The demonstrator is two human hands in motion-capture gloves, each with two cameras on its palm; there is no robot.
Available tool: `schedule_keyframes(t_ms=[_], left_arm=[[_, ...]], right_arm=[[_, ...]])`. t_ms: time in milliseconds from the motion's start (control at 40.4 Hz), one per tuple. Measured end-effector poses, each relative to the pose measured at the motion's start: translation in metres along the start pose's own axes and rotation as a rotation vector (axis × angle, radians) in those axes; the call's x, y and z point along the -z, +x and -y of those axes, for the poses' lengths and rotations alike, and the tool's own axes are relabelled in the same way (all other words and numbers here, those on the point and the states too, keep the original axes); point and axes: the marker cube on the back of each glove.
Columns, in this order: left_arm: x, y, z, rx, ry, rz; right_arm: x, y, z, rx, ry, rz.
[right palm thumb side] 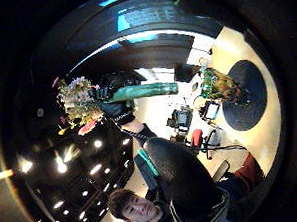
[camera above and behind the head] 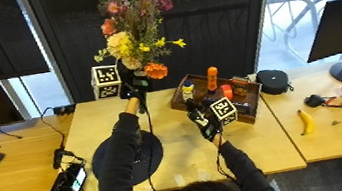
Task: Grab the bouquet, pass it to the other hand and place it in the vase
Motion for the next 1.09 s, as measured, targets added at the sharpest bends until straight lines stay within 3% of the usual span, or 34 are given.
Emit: schedule_keyframes(t_ms=[223, 471, 917, 1090], left_arm=[[0.036, 0.010, 0.024, -0.006, 0.087, 0.013], [0.066, -0.008, 0.042, 0.031, 0.176, 0.007], [0.078, -0.093, 0.063, 0.139, 0.160, -0.006], [0.080, -0.125, 0.062, 0.164, 0.233, -0.011]], right_arm=[[0.026, 0.003, -0.001, -0.010, 0.047, -0.035], [0.042, -0.001, -0.003, -0.020, 0.075, -0.058], [0.045, 0.013, -0.001, -0.052, 0.096, -0.063], [0.041, 0.020, 0.000, -0.068, 0.098, -0.071]])
